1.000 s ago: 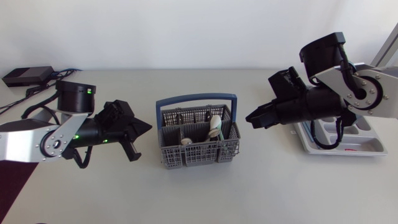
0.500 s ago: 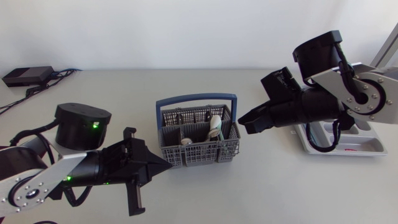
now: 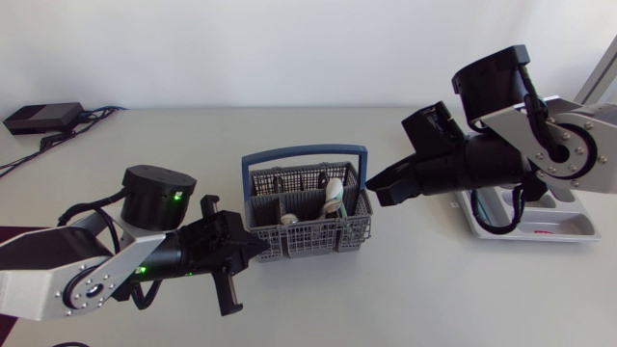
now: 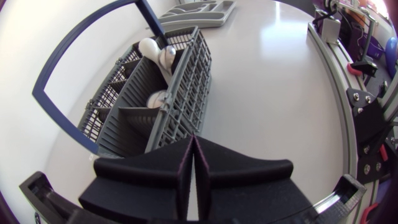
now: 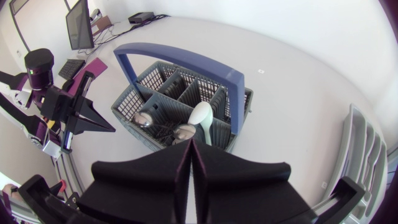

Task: Sort the cutlery from the basket into the organizer compartments.

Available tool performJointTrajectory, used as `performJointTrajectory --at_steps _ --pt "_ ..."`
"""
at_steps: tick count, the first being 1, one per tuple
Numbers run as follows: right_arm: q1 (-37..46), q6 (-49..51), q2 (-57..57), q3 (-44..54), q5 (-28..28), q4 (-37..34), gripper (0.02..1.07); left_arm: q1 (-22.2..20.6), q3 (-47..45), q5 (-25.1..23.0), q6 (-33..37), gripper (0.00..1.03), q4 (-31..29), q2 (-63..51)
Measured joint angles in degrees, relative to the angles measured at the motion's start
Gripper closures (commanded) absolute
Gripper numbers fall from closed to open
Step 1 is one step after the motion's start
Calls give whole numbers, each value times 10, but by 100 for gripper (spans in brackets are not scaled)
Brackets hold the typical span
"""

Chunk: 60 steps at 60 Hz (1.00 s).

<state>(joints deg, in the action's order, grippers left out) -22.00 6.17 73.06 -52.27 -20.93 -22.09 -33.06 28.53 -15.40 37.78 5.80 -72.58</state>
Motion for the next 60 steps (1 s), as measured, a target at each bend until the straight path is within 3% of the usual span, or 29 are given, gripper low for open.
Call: performJointTrajectory --at_steps 9,31,41,60 --pt "-8 0 0 0 3 0 101 0 0 38 0 100 37 -25" --pt "-33 -1 7 7 18 25 101 3 -2 70 13 100 87 -56" --pt "-47 -5 29 7 40 47 87 -1 -15 72 13 100 87 -42" --pt "-57 -20 84 6 73 88 78 -28 -38 87 12 100 66 38"
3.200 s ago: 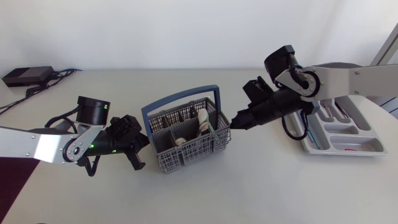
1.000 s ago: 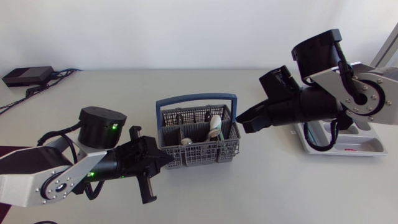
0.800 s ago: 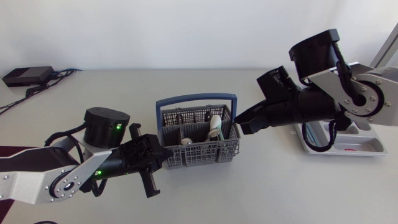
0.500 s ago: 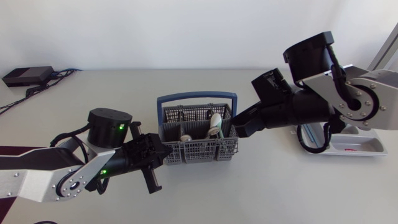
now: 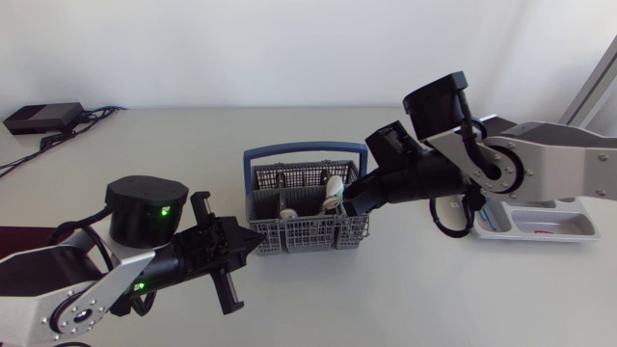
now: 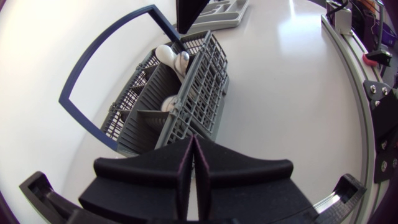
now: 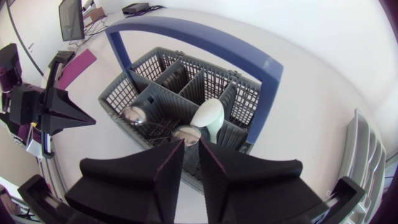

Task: Sort the cutlery from the basket into the organizer compartments.

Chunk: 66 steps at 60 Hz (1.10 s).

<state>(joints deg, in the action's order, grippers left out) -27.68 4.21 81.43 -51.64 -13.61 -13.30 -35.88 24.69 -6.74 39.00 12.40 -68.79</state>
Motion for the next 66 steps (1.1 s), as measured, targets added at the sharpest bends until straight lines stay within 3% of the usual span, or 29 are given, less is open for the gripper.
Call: performJointTrajectory --at_steps 17,66 --pt "0 -18 47 -8 22 20 67 -20 0 14 -5 100 -6 12" --pt "-11 -53 94 -52 34 58 67 -29 0 17 -15 100 -6 21"
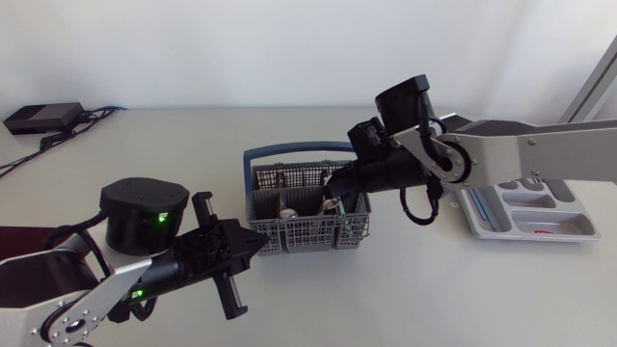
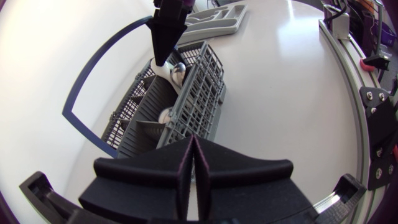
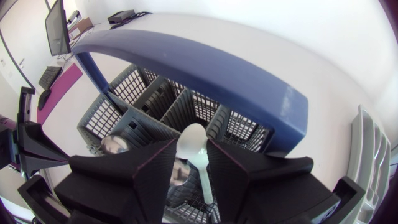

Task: Sort the cutlery from the basket into the organizer compartments.

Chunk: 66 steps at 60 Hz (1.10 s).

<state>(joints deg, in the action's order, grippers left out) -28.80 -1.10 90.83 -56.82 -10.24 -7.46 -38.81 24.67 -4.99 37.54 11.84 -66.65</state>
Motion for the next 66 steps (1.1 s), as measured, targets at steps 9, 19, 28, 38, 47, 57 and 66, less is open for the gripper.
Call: performJointTrajectory --at_steps 9,19,28,38,47,57,66 --pt "-4 0 3 -9 -2 -1 67 0 0 0 0 100 -2 3" --pt "-9 0 16 -30 -2 -4 67 0 0 1 0 100 -4 4" --pt "-18 0 22 -37 -3 -5 67 0 0 5 0 100 -4 7" --pt "-26 0 22 -37 -6 -7 67 0 -4 6 0 100 -4 9" --pt "-32 0 23 -37 -5 -6 67 0 -4 6 0 100 -4 9" --pt "-39 0 41 -42 12 -2 67 0 -4 6 0 100 -4 9" --pt "-52 0 60 -47 29 5 68 0 -4 6 0 100 -4 9"
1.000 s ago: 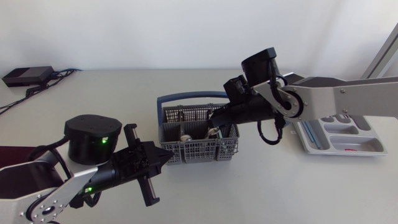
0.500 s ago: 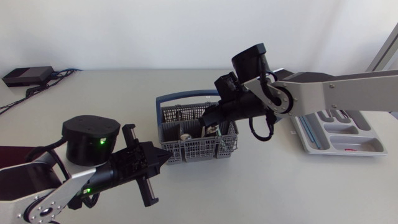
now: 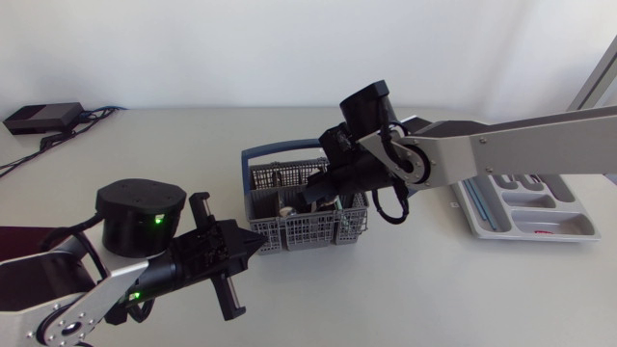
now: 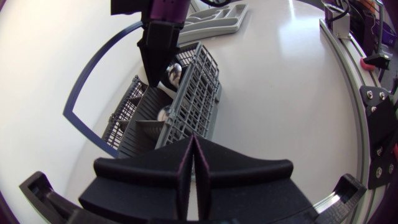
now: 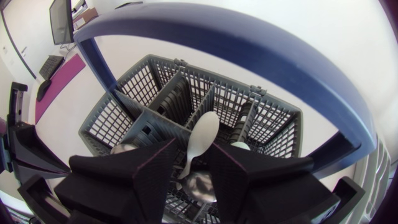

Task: Sort the cutlery from the basket into the organizer compartments.

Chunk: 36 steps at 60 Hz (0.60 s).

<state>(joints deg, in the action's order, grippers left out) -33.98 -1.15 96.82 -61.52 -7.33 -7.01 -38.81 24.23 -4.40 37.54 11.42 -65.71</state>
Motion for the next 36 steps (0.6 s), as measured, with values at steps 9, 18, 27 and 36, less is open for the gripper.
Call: performJointTrajectory --at_steps 9,18,27,36 --pt "-7 0 8 0 22 13 75 0 0 0 0 100 0 0" --pt "-8 0 13 0 51 31 84 -5 0 0 0 100 0 0" --pt "-8 0 12 0 68 62 99 -7 -3 0 0 100 0 0" --pt "-9 0 12 0 70 73 101 -9 -3 0 0 100 0 0"
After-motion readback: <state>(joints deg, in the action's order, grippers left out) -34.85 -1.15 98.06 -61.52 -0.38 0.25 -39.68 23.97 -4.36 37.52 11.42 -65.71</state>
